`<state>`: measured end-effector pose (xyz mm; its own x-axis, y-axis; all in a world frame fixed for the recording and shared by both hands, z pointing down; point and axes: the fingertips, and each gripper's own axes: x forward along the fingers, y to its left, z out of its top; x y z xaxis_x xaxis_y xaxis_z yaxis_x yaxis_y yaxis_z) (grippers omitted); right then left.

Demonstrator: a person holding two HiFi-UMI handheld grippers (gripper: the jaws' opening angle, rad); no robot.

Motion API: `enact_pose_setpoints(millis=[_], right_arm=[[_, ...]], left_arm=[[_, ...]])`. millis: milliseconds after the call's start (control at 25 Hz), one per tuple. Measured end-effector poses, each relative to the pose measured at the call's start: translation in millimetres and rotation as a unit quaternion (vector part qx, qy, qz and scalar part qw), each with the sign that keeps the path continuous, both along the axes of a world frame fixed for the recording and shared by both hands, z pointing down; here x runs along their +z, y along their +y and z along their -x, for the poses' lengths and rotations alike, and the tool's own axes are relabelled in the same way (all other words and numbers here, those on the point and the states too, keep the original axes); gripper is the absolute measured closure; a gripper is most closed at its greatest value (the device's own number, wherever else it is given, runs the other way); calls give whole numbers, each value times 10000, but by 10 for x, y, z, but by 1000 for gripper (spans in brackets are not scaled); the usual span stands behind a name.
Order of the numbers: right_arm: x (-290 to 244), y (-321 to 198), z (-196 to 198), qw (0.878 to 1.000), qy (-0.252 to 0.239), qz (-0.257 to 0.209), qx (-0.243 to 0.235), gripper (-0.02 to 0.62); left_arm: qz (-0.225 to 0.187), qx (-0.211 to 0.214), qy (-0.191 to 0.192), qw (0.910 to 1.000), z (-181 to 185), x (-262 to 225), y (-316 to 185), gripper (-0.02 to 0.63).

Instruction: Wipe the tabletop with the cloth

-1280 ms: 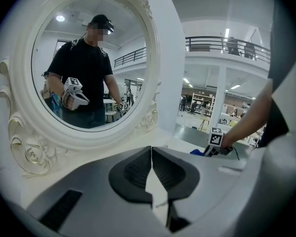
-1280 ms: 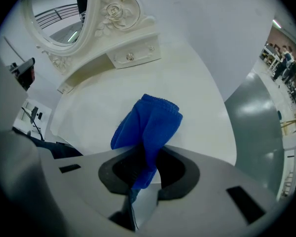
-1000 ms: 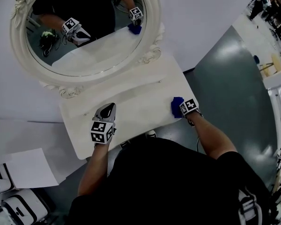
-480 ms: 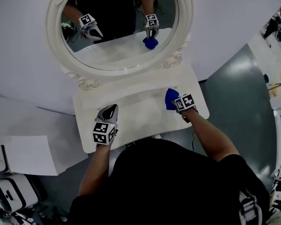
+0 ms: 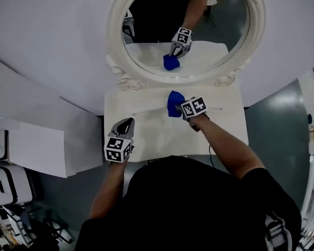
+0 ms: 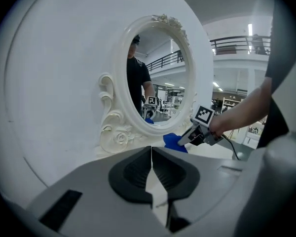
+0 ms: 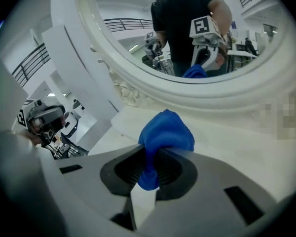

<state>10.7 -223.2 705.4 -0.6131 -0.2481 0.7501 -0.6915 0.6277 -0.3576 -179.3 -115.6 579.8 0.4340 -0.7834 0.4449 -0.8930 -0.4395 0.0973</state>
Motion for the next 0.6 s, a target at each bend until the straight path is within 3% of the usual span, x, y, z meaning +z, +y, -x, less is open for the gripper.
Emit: enact_pose_setpoints(millis=[360,600], right_arm=[[-113,-62,1700,9941,-496,-9,-964,554],[-4,7,2490,9876,-791,279,-1324,555]], left_arm=[[74,-625,-44,9980,807,24,224,592],[159,-993,-95,9949,1238,106,356,592]])
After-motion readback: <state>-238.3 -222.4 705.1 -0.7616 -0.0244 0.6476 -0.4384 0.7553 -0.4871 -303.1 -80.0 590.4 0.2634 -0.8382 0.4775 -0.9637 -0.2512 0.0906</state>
